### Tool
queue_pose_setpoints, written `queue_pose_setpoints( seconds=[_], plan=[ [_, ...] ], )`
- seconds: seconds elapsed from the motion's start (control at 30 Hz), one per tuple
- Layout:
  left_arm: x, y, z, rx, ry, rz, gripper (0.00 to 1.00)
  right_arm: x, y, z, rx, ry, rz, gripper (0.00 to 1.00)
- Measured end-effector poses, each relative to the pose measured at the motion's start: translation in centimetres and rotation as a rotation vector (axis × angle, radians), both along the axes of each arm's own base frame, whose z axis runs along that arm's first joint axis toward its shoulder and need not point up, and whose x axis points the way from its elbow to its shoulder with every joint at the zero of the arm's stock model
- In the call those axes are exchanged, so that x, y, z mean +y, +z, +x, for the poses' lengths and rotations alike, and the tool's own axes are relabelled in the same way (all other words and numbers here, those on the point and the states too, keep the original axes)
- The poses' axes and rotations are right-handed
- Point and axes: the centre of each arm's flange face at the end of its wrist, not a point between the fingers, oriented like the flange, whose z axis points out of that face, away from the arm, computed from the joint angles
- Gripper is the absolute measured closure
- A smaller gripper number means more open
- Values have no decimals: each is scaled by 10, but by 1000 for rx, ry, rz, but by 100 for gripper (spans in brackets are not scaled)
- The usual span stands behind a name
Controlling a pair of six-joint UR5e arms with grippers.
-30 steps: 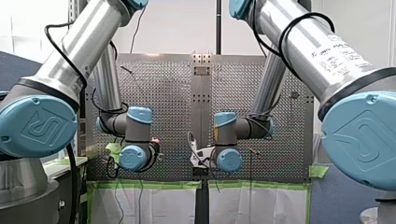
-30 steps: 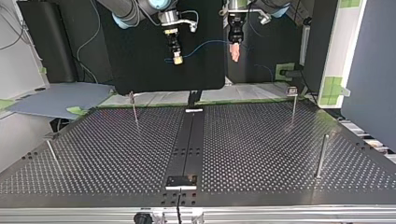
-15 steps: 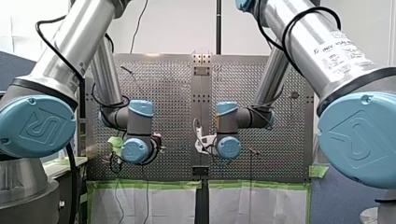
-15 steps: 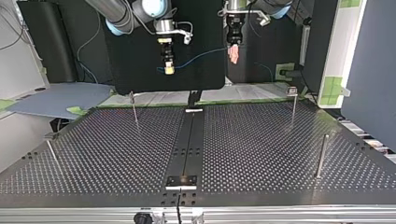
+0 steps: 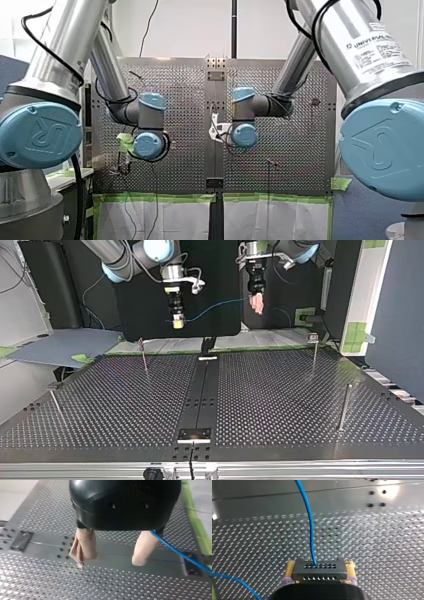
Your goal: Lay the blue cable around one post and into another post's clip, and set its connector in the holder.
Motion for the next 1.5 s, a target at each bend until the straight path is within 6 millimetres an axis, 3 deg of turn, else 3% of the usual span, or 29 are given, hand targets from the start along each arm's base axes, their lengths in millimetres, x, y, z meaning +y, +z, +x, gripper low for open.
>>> queue_pose_setpoints(
  seconds=[0.4,0.73,0.83,1.23,1.5],
  plan=[
    [-6,60,27,-71,24,-113,0,-14,97,17,-81,34,-69,100],
    [0,104,36,-112,64,-184,0,-7,156,18,-89,95,-108,100],
    [3,118,39,-126,72,-207,0,-2,166,17,-77,115,-111,100],
    [16,179,53,-193,110,-261,0,5,173,23,-32,182,-94,100],
    [31,199,59,-197,115,-256,0,2,187,29,-36,201,-101,100]
  ],
)
